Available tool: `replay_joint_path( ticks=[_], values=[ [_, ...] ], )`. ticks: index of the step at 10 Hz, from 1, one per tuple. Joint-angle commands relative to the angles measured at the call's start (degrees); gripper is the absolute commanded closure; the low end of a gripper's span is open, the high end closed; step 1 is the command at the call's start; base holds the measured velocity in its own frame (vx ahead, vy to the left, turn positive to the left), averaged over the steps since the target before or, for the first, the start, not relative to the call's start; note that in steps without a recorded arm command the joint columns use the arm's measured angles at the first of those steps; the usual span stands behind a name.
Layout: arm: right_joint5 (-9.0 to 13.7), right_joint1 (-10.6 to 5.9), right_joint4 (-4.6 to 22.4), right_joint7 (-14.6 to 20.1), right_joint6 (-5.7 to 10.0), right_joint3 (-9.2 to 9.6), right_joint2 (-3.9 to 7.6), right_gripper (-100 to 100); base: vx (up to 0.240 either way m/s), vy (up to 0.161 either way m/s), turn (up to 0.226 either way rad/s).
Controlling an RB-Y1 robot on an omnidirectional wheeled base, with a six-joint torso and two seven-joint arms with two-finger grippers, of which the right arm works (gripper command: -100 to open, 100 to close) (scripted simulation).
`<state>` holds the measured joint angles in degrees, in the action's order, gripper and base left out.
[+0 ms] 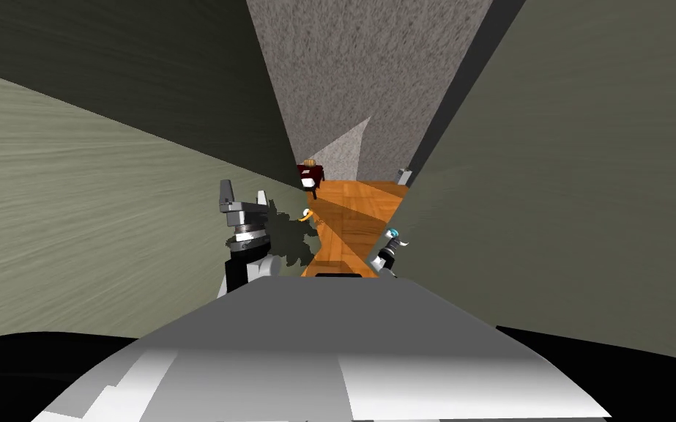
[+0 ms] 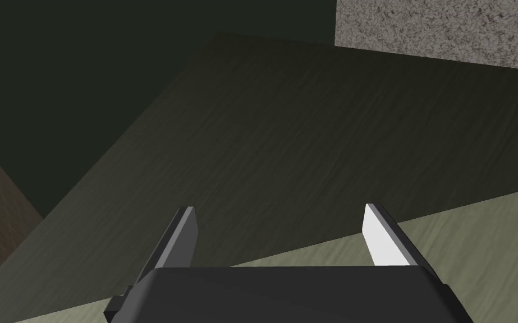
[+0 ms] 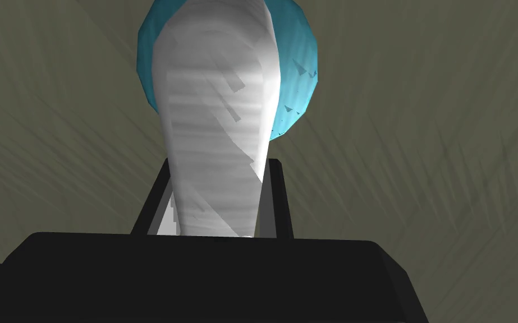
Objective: Push the door open
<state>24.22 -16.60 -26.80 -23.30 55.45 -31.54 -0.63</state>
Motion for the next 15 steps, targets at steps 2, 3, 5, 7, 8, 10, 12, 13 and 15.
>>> replay_joint_path(
  ticks=[2,3,5,7,8,10,12,13,15],
  values=[
    [0.43,-0.13,-0.30,-0.90,0.27,-0.65,-0.87,100,0.122,-0.071,-0.030],
    [1.45,-0.25,-0.45,-1.73,0.96,-1.95,0.94,100,0.122,-0.044,0.028],
    [1.45,-0.25,-0.45,-1.73,0.96,-1.95,0.94,100,0.118,-0.049,-0.022],
    [2.72,-0.31,-0.55,-2.62,1.67,-3.55,2.03,100,0.156,-0.070,-0.004],
    [3.28,-0.34,-0.60,-3.02,1.99,-4.26,2.17,100,0.176,-0.059,-0.022],
    [3.85,-0.36,-0.64,-3.41,2.31,-4.97,2.10,100,0.160,-0.082,-0.032],
    [3.85,-0.36,0.63,-3.41,2.31,-4.97,2.10,100,0.031,-0.019,0.002],
    [3.85,-0.36,-0.64,-3.41,2.31,-4.97,2.10,100,-0.024,0.016,0.003],
    [4.89,-0.41,-0.73,-4.15,2.90,-6.29,1.40,100,0.040,-0.013,-0.009]
  ],
)
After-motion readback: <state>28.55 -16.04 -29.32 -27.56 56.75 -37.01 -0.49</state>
